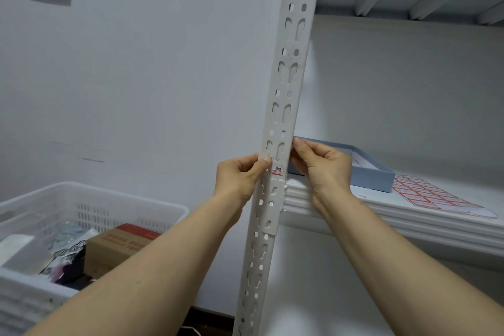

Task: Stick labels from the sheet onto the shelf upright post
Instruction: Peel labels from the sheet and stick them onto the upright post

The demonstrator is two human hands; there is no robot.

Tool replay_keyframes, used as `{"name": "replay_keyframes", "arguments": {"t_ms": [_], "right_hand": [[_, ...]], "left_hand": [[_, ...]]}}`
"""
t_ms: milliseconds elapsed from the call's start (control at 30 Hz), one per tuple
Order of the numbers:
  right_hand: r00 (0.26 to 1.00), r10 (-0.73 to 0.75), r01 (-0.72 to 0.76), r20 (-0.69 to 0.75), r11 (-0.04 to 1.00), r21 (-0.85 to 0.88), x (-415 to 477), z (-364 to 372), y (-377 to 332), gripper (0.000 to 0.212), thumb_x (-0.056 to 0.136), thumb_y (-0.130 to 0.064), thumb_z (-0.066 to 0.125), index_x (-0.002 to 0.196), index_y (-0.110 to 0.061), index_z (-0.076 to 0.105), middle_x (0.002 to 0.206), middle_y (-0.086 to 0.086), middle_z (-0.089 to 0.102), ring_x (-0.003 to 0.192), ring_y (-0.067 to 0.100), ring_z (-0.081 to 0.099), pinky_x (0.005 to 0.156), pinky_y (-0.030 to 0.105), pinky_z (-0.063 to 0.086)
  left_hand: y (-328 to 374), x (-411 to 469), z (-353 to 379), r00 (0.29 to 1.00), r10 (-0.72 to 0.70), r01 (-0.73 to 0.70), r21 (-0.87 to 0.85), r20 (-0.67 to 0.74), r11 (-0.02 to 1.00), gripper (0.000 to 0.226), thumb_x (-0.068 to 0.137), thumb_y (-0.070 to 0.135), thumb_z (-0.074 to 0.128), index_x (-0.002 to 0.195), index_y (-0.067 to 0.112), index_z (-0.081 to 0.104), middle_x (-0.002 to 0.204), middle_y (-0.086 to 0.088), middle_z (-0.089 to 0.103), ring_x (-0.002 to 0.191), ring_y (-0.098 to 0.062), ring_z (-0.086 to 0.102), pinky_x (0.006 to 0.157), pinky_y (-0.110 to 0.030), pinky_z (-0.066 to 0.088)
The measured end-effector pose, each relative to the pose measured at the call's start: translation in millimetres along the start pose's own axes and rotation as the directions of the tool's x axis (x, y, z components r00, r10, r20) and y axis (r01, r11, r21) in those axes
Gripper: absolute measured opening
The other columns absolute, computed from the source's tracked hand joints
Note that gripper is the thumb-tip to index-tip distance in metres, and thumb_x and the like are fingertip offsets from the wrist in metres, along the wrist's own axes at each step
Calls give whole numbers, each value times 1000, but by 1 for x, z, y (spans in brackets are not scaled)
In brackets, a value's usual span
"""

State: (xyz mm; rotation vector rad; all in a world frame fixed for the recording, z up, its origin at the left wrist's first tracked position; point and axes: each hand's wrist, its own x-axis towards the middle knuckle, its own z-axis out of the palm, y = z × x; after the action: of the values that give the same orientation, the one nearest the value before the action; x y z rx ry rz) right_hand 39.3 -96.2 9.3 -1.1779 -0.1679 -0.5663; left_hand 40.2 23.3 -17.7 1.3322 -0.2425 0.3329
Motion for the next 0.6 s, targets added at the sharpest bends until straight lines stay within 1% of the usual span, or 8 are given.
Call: {"name": "replay_keyframes", "arguments": {"t_ms": [133,233,333,400,467,500,533,600], "right_hand": [[1000,8,-8,5,1000,16,-2,0,-1,6,81,-2,68,86,1,70,76,8,71,68,14,69,70,22,58],[1000,23,-23,9,999,41,-4,0,-3,3,80,-1,68,83,-1,70,68,3,72,64,12,69,66,20,58],[1000,24,-25,7,999,41,-5,-3,-4,8,80,-1,68,88,1,70,61,-2,71,58,7,66,61,16,55],[1000,17,-18,22,999,40,-8,-5,-5,10,80,-1,68,90,2,70,59,-1,70,56,7,65,59,16,55],[999,1,-3,46,999,32,-12,-8,-6,10,81,-2,68,89,2,70,59,1,69,56,9,63,60,18,56],[998,-8,8,58,1000,10,-14,-10,-7,10,81,-3,68,89,2,71,60,2,68,56,10,62,60,19,57],[997,-14,15,79,1000,-18,-16,-12,-9,10,81,-5,69,89,1,71,61,3,68,57,11,62,60,20,57],[987,7,4,159,998,-66,-22,-16,-15,11,80,-8,70,88,-2,72,66,6,68,60,12,63,61,21,56]], "left_hand": [[1,3,1,1000,-9,9,22,-2,1000,22,86,15,67,104,2,70,71,12,65,52,17,58,49,4,38],[-1,1,-1,1000,-26,25,13,7,1000,20,87,18,66,104,8,69,71,18,64,54,19,58,48,4,38],[-1,-4,-3,999,-28,28,-15,17,999,16,86,20,66,101,14,68,65,24,66,59,19,59,51,4,39],[-1,-9,-2,1000,-4,4,-27,3,1000,25,85,20,68,109,13,68,83,14,72,72,14,64,61,1,42],[-3,-13,-1,993,74,-70,50,-95,996,41,81,24,72,119,12,64,109,1,67,96,-2,63,80,-10,43],[-3,-15,-1,976,140,-120,125,-165,985,46,79,27,74,121,13,63,114,0,61,102,-8,58,86,-16,41],[-2,-18,-1,953,220,-179,197,-208,964,48,77,29,75,121,15,62,116,1,56,105,-11,54,88,-19,40],[2,-24,1,916,362,-296,318,-174,901,54,72,35,75,122,18,62,114,2,51,107,-14,50,92,-25,42]]}}
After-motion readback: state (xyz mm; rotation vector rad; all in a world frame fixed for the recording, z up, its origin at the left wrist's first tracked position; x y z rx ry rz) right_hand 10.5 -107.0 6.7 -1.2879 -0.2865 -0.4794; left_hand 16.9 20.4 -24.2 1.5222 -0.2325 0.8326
